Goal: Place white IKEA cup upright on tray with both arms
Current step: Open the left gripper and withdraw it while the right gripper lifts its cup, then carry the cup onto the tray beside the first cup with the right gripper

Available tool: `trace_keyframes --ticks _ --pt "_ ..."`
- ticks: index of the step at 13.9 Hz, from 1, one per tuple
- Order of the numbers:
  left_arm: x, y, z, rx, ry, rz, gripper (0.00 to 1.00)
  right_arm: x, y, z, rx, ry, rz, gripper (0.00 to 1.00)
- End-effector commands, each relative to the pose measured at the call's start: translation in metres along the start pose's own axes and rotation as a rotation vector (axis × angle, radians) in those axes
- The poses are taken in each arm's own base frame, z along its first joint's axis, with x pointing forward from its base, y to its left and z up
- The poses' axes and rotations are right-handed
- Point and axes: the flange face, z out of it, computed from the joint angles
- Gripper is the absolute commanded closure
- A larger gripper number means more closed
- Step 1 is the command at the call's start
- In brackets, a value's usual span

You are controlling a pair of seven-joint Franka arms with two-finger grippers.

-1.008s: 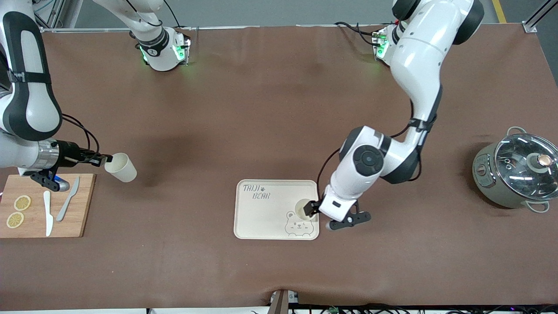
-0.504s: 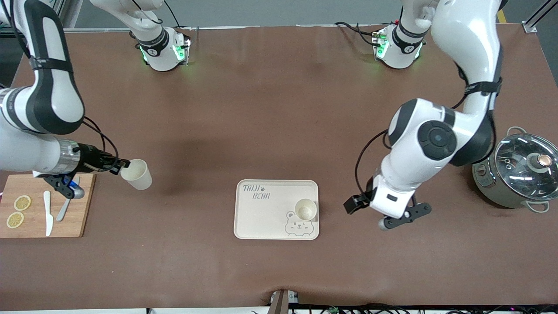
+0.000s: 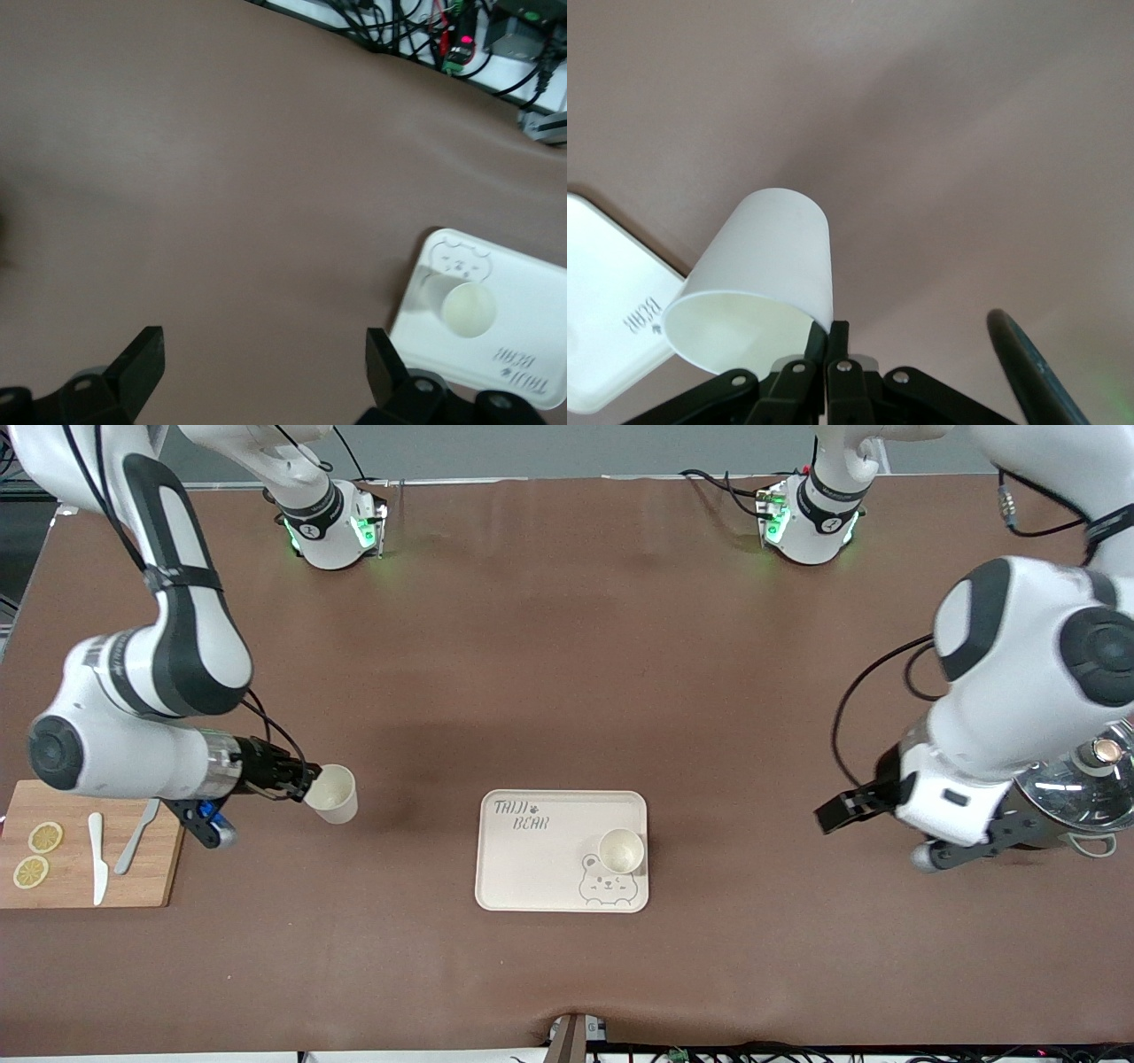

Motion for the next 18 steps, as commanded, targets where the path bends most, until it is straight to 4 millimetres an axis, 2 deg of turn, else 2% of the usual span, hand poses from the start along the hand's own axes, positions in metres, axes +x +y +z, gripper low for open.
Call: trace_keyframes --ticks 1,3,5,6,9,11,14,15,16,18 --pt "0.001 -0.042 -0.026 0.051 -0.005 0.059 0.00 0.008 -0.051 0.036 -0.012 -0.016 0.091 1.00" --pt "0.010 -0.074 -0.043 0.052 0.010 0.117 0.00 -0.004 -0.081 0.055 0.042 -0.029 0.162 1.00" --pt "0.010 -0.100 -0.056 0.065 -0.009 0.151 0.00 -0.001 -0.099 0.065 0.118 -0.041 0.187 1.00" --pt "0.009 -0.109 -0.064 0.069 -0.012 0.145 0.00 -0.020 -0.112 0.075 0.121 -0.073 0.206 1.00" --pt "0.003 -0.132 -0.083 0.082 -0.025 0.126 0.00 -0.052 -0.138 0.094 0.151 -0.156 0.352 1.00" --pt "0.000 -0.152 -0.092 0.094 -0.051 0.115 0.00 -0.064 -0.148 0.108 0.153 -0.168 0.377 1.00" --pt "-0.003 -0.174 -0.104 0.098 -0.068 0.148 0.00 -0.070 -0.159 0.131 0.181 -0.192 0.404 1.00" --pt "-0.006 -0.175 -0.106 0.099 -0.074 0.167 0.00 -0.072 -0.160 0.137 0.188 -0.221 0.418 1.00" --pt "-0.006 -0.178 -0.108 0.099 -0.074 0.167 0.00 -0.082 -0.165 0.142 0.197 -0.259 0.429 1.00" --pt "-0.009 -0.178 -0.111 0.101 -0.078 0.167 0.00 -0.084 -0.168 0.148 0.210 -0.307 0.452 1.00"
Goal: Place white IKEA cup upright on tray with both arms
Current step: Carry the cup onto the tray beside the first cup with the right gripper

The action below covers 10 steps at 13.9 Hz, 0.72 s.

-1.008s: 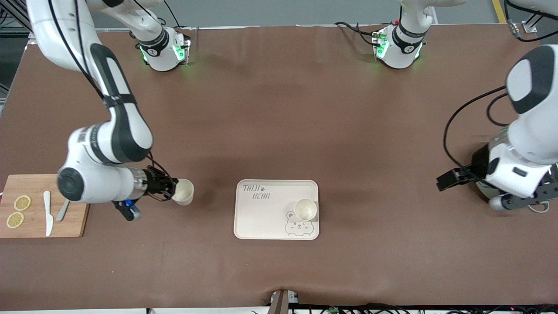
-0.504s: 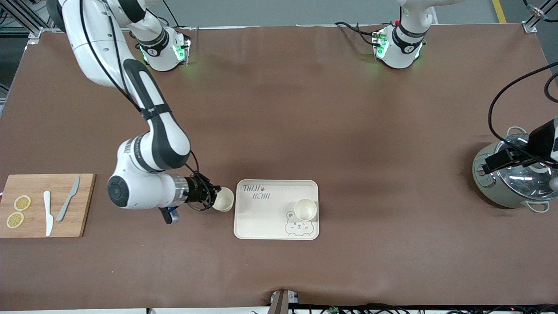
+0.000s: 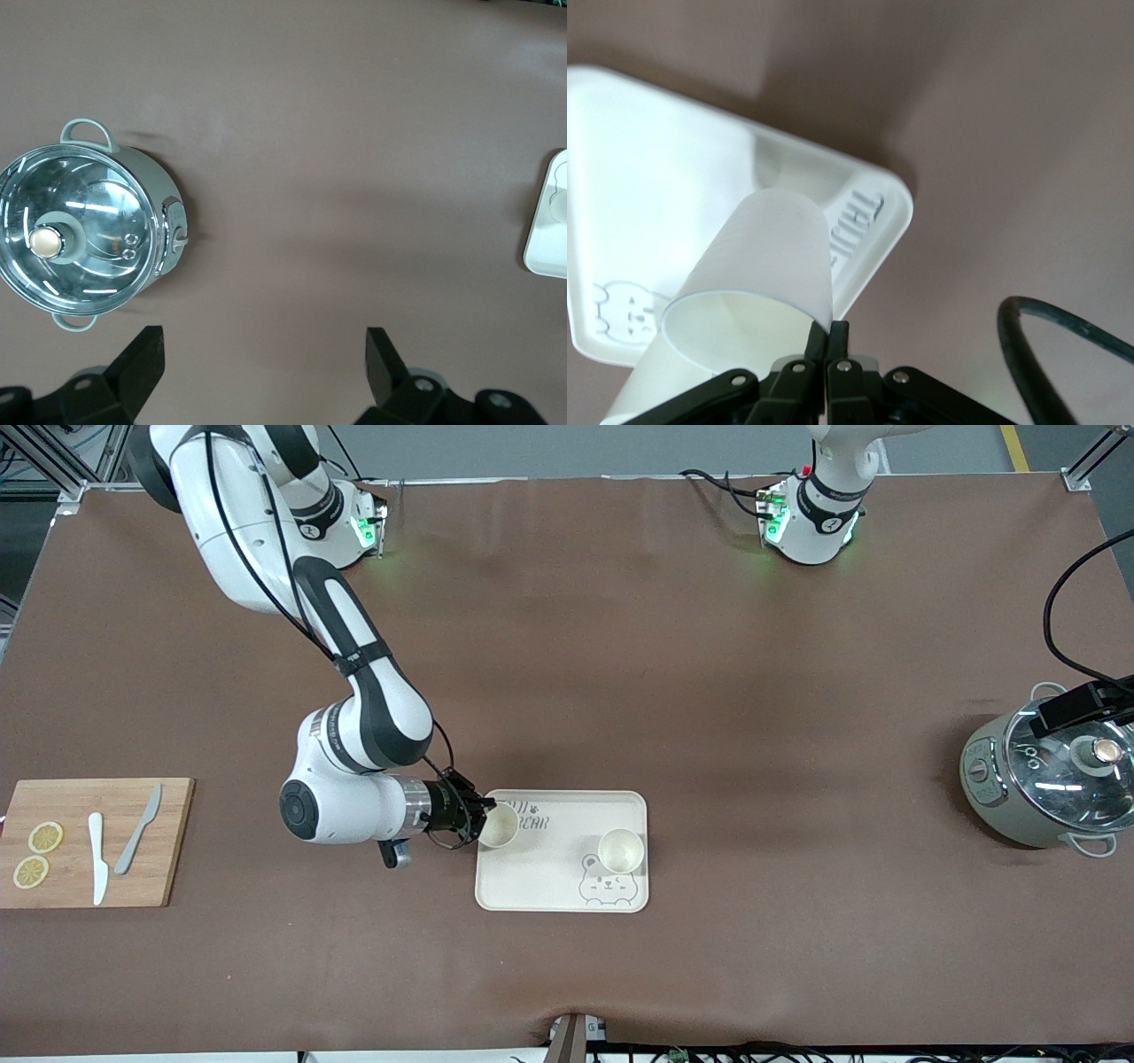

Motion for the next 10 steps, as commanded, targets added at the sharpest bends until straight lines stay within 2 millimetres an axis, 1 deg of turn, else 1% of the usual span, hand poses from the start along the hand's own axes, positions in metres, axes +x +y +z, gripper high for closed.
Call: trace_keyframes --ticks 1,2,3,4,5,7,9,10 --pt "-0.015 -0.001 -0.007 0.039 -0.024 0.017 0.00 -0.004 -0.005 0.005 0.013 -0.033 0.021 1.00" --pt "-0.017 0.000 -0.008 0.040 -0.030 0.018 0.00 -0.002 -0.005 0.005 0.010 -0.029 0.016 1.00" --pt "-0.023 0.001 -0.018 0.041 -0.015 0.021 0.00 0.003 -0.003 0.008 0.004 -0.026 0.023 1.00" --pt "-0.028 0.002 -0.018 0.042 -0.013 0.025 0.00 0.003 -0.002 0.009 0.000 -0.018 0.022 1.00" --pt "-0.036 0.004 -0.027 0.039 0.011 0.027 0.00 0.004 -0.002 0.009 0.003 -0.011 0.021 1.00" --pt "-0.049 0.002 -0.031 0.036 0.014 0.023 0.00 0.009 -0.006 0.005 0.046 0.005 0.027 1.00" --pt "-0.061 0.004 -0.030 0.038 0.051 0.023 0.00 0.012 -0.004 0.013 0.036 0.009 0.033 0.99" --pt "-0.065 0.004 -0.028 0.040 0.065 0.021 0.00 0.013 -0.003 0.014 0.031 0.015 0.032 0.88"
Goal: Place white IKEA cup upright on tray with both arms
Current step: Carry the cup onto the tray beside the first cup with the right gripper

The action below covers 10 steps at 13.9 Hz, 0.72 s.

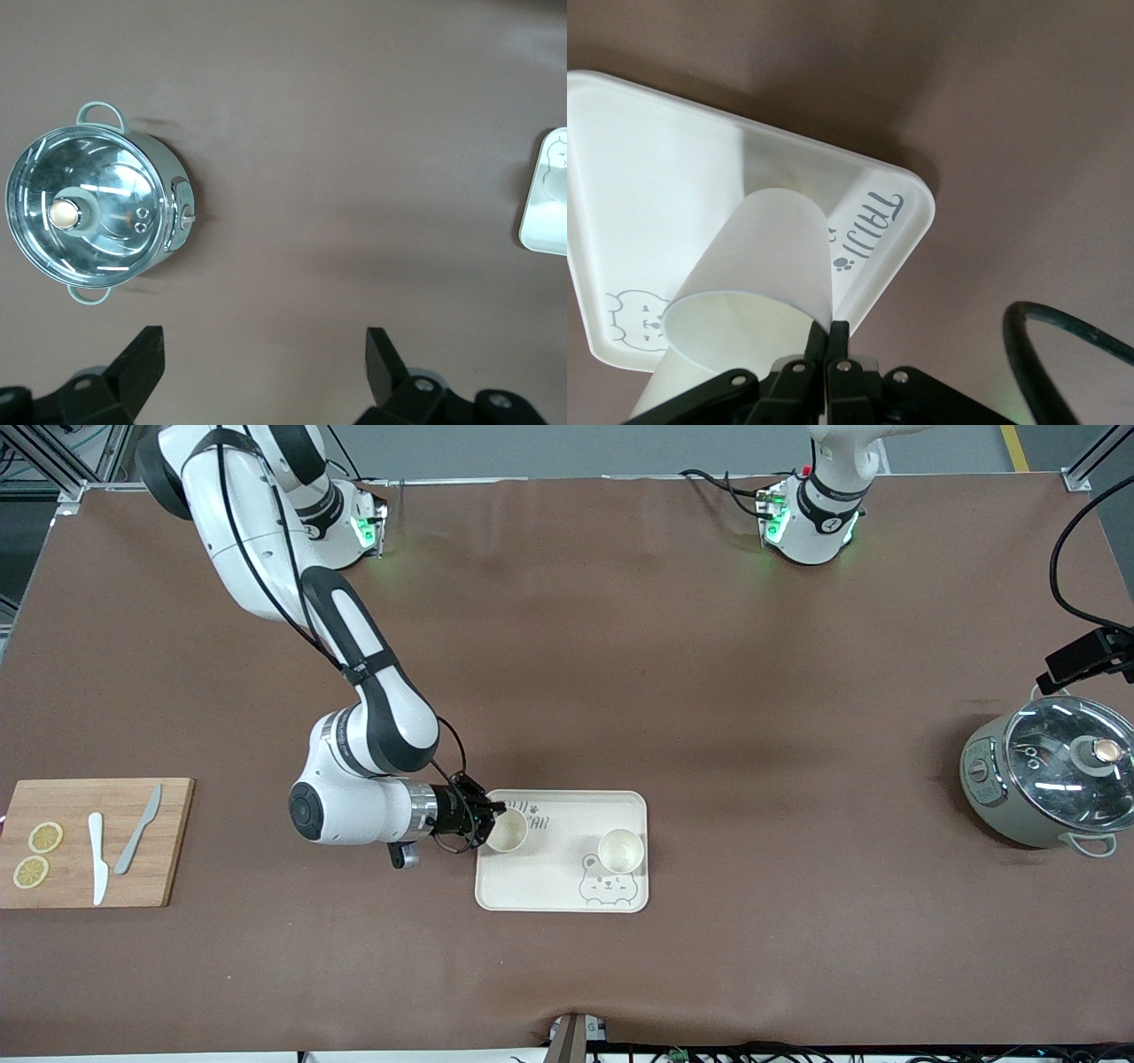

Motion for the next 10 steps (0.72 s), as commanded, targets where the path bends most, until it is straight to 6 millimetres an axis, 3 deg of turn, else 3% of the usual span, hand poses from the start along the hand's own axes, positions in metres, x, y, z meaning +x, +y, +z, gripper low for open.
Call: trace_keyframes --ticks 1,2,6,10 --pt "-0.020 -0.002 0.003 0.024 0.032 0.009 0.00 0.004 0.002 0.008 -0.011 0.025 0.003 0.74" --pt "-0.020 -0.001 0.002 0.016 0.033 0.006 0.00 0.004 0.002 0.009 -0.017 0.040 -0.004 0.70" --pt "-0.024 0.001 -0.003 -0.020 0.032 0.005 0.00 0.002 0.003 0.005 -0.034 0.100 -0.039 0.00" --pt "-0.028 0.001 -0.007 -0.018 0.028 -0.004 0.00 -0.004 0.001 -0.009 -0.038 0.133 -0.061 0.00"
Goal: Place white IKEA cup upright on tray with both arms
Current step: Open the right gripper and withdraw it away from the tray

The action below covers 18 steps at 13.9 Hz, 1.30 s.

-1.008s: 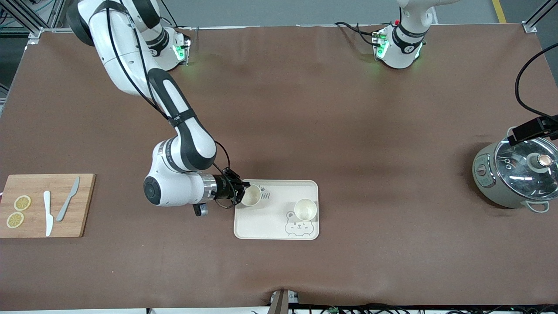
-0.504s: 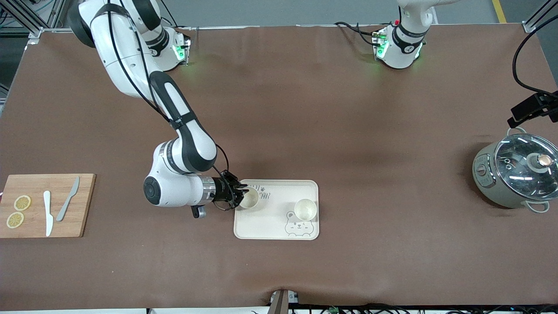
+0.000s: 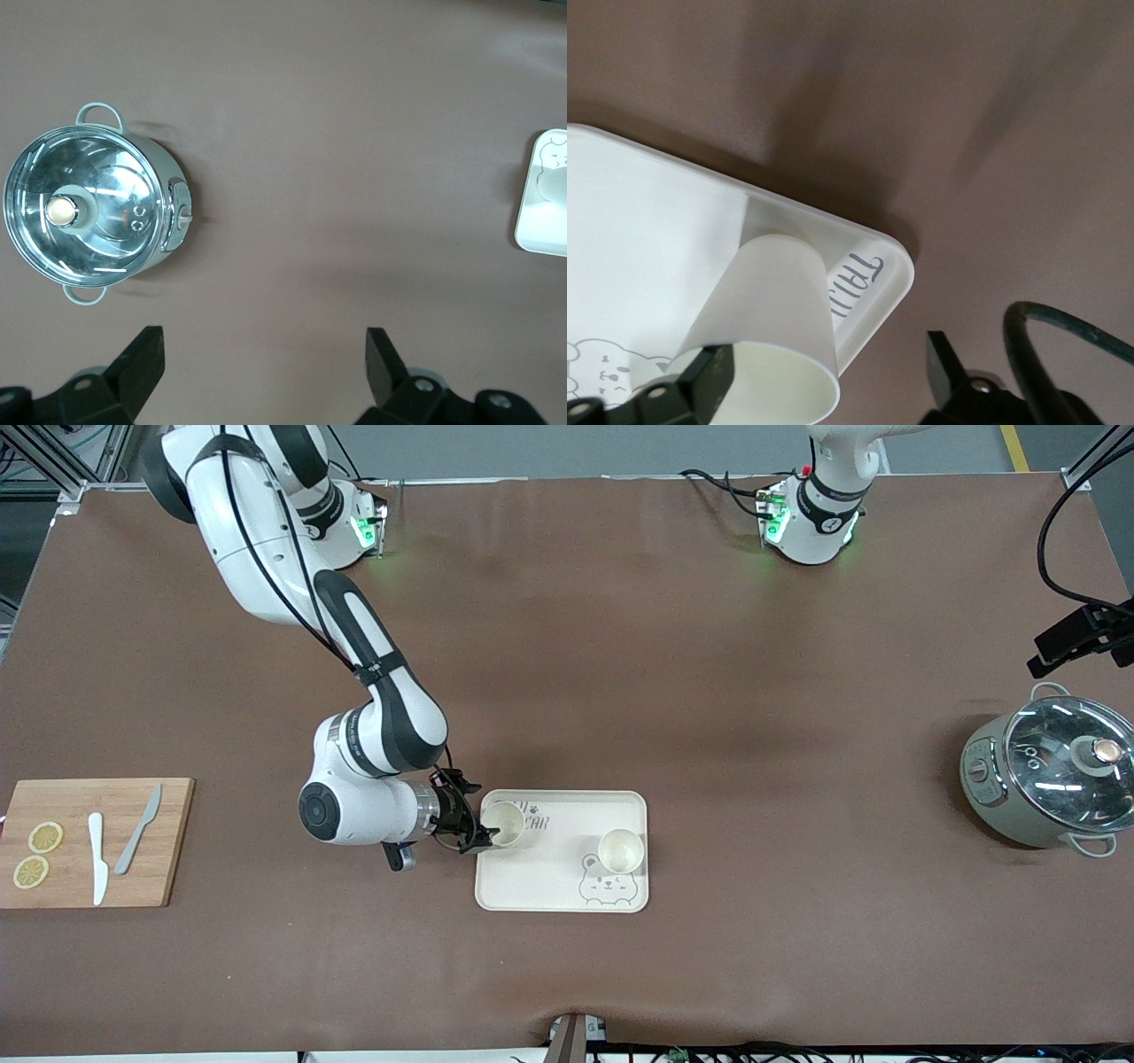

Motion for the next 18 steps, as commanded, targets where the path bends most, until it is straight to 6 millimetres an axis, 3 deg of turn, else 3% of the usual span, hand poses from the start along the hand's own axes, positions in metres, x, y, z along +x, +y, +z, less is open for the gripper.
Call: trace_keyframes --ticks 1,3,6,9,11,14,15,16,17,18 --pt "-0.010 0.000 -0.005 -0.012 0.001 -0.005 0.00 -0.016 -0.003 -0.023 0.021 0.011 0.049 0.00" --pt "-0.010 0.003 -0.004 -0.013 0.000 0.000 0.00 -0.026 -0.009 -0.034 0.044 0.015 0.135 0.00" --pt "-0.007 0.007 -0.001 -0.015 0.000 0.006 0.00 -0.048 -0.014 -0.048 0.031 0.032 0.069 0.00" --pt "-0.007 0.011 0.003 -0.014 -0.014 0.012 0.00 -0.043 -0.014 -0.070 0.031 0.035 0.045 0.00" --pt "-0.007 0.014 0.007 -0.014 -0.029 0.020 0.00 -0.044 -0.019 -0.114 0.104 0.043 -0.063 0.00" --pt "-0.006 0.015 0.009 -0.011 -0.033 0.034 0.00 -0.023 -0.025 -0.164 0.180 0.052 -0.181 0.00" --pt "-0.005 0.015 0.009 -0.009 -0.033 0.034 0.00 -0.020 -0.023 -0.185 0.200 0.068 -0.183 0.00" --pt "-0.005 0.014 0.009 -0.007 -0.033 0.032 0.00 -0.034 -0.015 -0.220 0.227 0.070 -0.201 0.00" --pt "-0.005 0.014 0.009 -0.009 -0.030 0.034 0.00 -0.034 -0.006 -0.246 0.228 0.071 -0.203 0.00" --pt "-0.004 0.014 0.006 -0.010 -0.024 0.032 0.00 -0.030 0.001 -0.258 0.215 0.067 -0.198 0.00"
